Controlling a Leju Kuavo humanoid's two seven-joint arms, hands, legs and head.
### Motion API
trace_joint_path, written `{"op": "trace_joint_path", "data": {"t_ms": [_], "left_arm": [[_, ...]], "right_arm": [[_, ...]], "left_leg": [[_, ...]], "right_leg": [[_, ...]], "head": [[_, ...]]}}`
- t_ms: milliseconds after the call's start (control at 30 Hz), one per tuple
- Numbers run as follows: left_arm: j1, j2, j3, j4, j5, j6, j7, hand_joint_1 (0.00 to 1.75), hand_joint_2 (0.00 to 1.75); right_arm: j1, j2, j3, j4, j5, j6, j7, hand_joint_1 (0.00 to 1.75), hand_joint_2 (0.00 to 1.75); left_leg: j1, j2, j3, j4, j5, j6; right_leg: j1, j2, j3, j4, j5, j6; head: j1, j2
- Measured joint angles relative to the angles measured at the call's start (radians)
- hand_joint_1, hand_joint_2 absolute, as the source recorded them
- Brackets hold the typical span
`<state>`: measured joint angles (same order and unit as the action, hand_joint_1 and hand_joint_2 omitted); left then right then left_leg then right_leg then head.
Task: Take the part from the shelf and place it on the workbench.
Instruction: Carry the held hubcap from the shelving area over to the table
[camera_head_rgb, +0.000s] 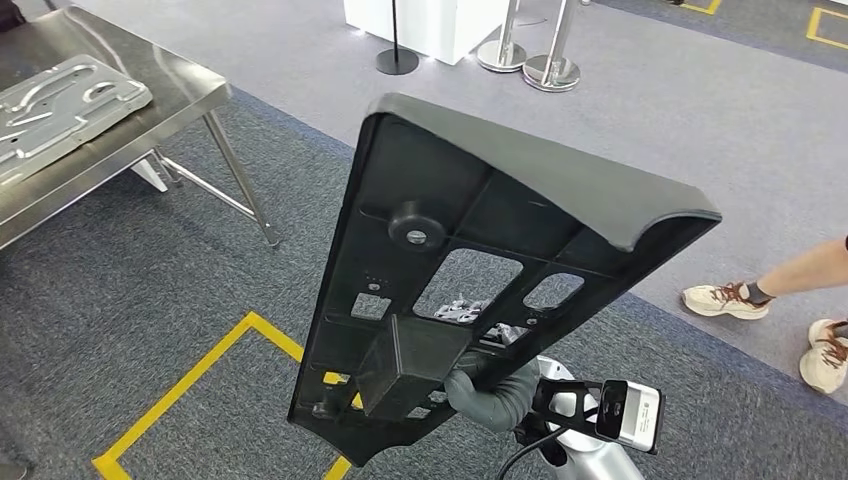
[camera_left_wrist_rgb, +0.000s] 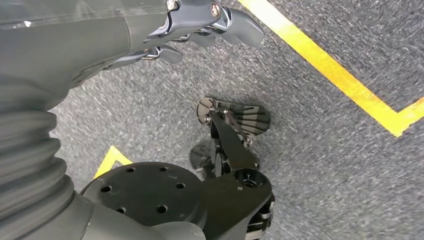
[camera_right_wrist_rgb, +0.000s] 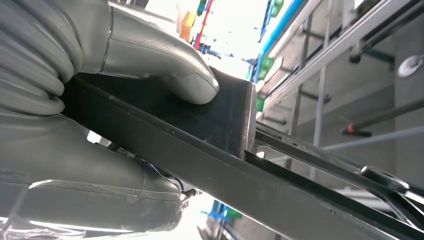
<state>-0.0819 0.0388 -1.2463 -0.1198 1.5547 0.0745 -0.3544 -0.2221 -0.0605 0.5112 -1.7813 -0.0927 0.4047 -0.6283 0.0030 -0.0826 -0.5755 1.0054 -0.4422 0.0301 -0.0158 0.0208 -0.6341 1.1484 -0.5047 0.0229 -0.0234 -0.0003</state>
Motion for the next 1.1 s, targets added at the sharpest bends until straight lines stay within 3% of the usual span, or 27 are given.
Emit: {"op": "trace_joint_path", "data": {"t_ms": [33,100,167,200,267,333,400,433,467,533,600,700,767,833,867,900,933,967,1033,1100], "left_arm": [[-0.001,-0.001,-0.001,0.000,-0.002,-0.001,-0.001,0.00,1.75],[-0.003,-0.002,-0.002,0.000,-0.006,-0.002,-0.002,0.00,1.75],[-0.001,-0.001,-0.004,0.000,-0.008,-0.001,0.004,0.00,1.75],[0.001,-0.001,-0.004,0.000,-0.008,0.000,0.009,0.00,1.75],[-0.001,-0.002,-0.007,0.000,-0.008,0.001,0.018,0.00,1.75],[-0.005,-0.003,-0.009,0.000,-0.007,0.001,0.021,0.00,1.75],[-0.003,-0.005,-0.010,0.000,-0.004,0.001,0.022,0.00,1.75],[-0.001,-0.005,-0.010,0.000,-0.002,0.002,0.022,0.00,1.75],[0.002,-0.005,-0.010,0.000,0.000,0.004,0.022,0.00,1.75],[0.003,-0.005,-0.010,0.000,0.005,0.008,0.022,0.00,1.75],[0.001,-0.006,-0.010,0.000,0.008,0.012,0.023,0.00,1.75],[0.005,-0.007,-0.010,0.000,0.009,0.014,0.024,0.00,1.75],[0.005,-0.010,-0.010,0.000,0.010,0.016,0.025,0.00,1.75],[0.001,-0.011,-0.009,0.000,0.013,0.019,0.024,0.00,1.75],[0.000,-0.011,-0.009,0.000,0.014,0.019,0.023,0.00,1.75],[0.000,-0.012,-0.009,0.000,0.014,0.020,0.022,0.00,1.75],[0.002,-0.013,-0.009,0.000,0.014,0.020,0.021,0.00,1.75],[0.003,-0.014,-0.009,0.000,0.014,0.020,0.020,0.00,1.75],[0.003,-0.018,-0.010,0.000,0.014,0.020,0.019,0.00,1.75],[0.003,-0.022,-0.010,0.000,0.014,0.020,0.017,0.00,1.75]], "right_arm": [[-0.007,0.001,0.000,0.000,-0.003,0.000,0.003,1.75,1.75],[-0.021,0.005,0.000,0.000,-0.013,0.002,0.012,1.75,1.75],[-0.035,0.011,0.000,0.000,-0.025,0.003,0.022,1.75,1.75],[-0.042,0.015,0.000,0.000,-0.031,0.003,0.026,1.75,1.75],[-0.049,0.022,0.000,0.000,-0.040,0.003,0.030,1.75,1.75],[-0.047,0.023,-0.001,0.003,-0.047,0.003,0.030,1.75,1.75],[-0.036,0.023,-0.001,0.008,-0.050,0.005,0.019,1.75,1.75],[-0.030,0.022,-0.001,0.010,-0.050,0.007,0.011,1.75,1.75],[-0.024,0.022,-0.001,0.013,-0.050,0.008,0.003,1.75,1.75],[-0.020,0.022,-0.001,0.017,-0.049,0.010,-0.007,1.75,1.75],[-0.019,0.022,0.000,0.019,-0.047,0.012,-0.010,1.75,1.75],[-0.018,0.022,0.000,0.021,-0.042,0.017,-0.014,1.75,1.75],[-0.016,0.022,0.000,0.021,-0.037,0.019,-0.019,1.75,1.75],[-0.003,0.022,-0.001,0.024,-0.029,0.018,-0.030,1.75,1.75],[0.008,0.021,-0.001,0.026,-0.022,0.017,-0.037,1.75,1.75],[0.020,0.020,-0.002,0.028,-0.016,0.015,-0.045,1.75,1.75],[0.032,0.020,-0.002,0.030,-0.009,0.015,-0.052,1.75,1.75],[0.043,0.019,-0.002,0.031,-0.004,0.015,-0.056,1.75,1.75],[0.067,0.013,-0.005,0.026,0.003,0.023,-0.057,1.75,1.75],[0.094,0.004,-0.012,0.015,0.008,0.038,-0.058,1.75,1.75]], "left_leg": [[-0.001,-0.014,-0.003,0.006,-0.002,-0.004],[0.000,-0.034,-0.011,0.012,-0.005,-0.016],[0.003,-0.048,-0.016,0.010,-0.003,-0.029],[0.003,-0.038,-0.018,0.013,-0.007,-0.035],[0.002,0.013,-0.044,0.070,-0.042,-0.045],[0.005,0.061,-0.104,0.193,-0.102,-0.053],[0.009,0.074,-0.149,0.282,-0.127,-0.058],[0.010,0.077,-0.145,0.275,-0.113,-0.060],[0.011,0.085,-0.122,0.229,-0.083,-0.059],[0.005,0.123,-0.051,0.089,-0.023,-0.052],[-0.004,0.150,-0.015,0.013,-0.006,-0.038],[-0.006,0.123,-0.015,0.003,-0.006,-0.019],[-0.002,0.100,-0.009,-0.004,-0.001,-0.007],[0.000,0.076,-0.008,-0.007,0.001,0.002],[-0.001,0.063,-0.008,-0.007,0.001,0.004],[-0.001,0.048,-0.007,-0.006,0.001,0.005],[-0.002,0.034,-0.007,-0.005,0.000,0.005],[-0.002,0.020,-0.006,-0.003,0.000,0.004],[-0.002,-0.008,-0.005,0.003,-0.003,-0.001],[-0.002,-0.030,-0.010,0.009,-0.007,-0.010]], "right_leg": [[-0.003,0.019,0.026,-0.063,0.027,-0.001],[-0.005,0.044,0.049,-0.123,0.042,-0.004],[-0.002,0.028,0.051,-0.128,0.044,-0.014],[-0.002,0.017,0.055,-0.134,0.046,-0.021],[-0.004,-0.007,0.061,-0.144,0.049,-0.032],[0.000,-0.034,0.064,-0.146,0.047,-0.039],[0.002,-0.061,0.065,-0.146,0.043,-0.040],[0.003,-0.073,0.066,-0.145,0.041,-0.039],[0.003,-0.085,0.069,-0.145,0.038,-0.038],[0.006,-0.105,0.077,-0.145,0.032,-0.031],[0.011,-0.123,0.082,-0.144,0.026,-0.021],[0.011,-0.143,0.088,-0.143,0.019,-0.005],[0.006,-0.102,0.073,-0.098,-0.012,0.005],[0.001,-0.046,0.011,0.029,-0.074,0.011],[0.000,-0.034,-0.025,0.097,-0.098,0.012],[0.001,-0.028,-0.052,0.142,-0.107,0.013],[0.001,-0.026,-0.060,0.148,-0.094,0.012],[0.001,-0.022,-0.048,0.112,-0.063,0.011],[-0.001,0.011,0.012,-0.028,0.009,0.005],[-0.002,0.042,0.051,-0.120,0.040,-0.001]], "head": [[0.000,0.000],[-0.001,0.000],[-0.001,0.000],[-0.001,0.000],[-0.006,0.000],[-0.010,0.000],[-0.009,0.000],[-0.010,0.000],[-0.010,0.000],[-0.010,0.000],[-0.009,0.000],[-0.009,0.000],[-0.007,0.000],[-0.006,0.000],[-0.006,0.000],[-0.006,0.000],[-0.006,0.000],[-0.006,0.000],[-0.006,0.000],[-0.006,0.000]]}}
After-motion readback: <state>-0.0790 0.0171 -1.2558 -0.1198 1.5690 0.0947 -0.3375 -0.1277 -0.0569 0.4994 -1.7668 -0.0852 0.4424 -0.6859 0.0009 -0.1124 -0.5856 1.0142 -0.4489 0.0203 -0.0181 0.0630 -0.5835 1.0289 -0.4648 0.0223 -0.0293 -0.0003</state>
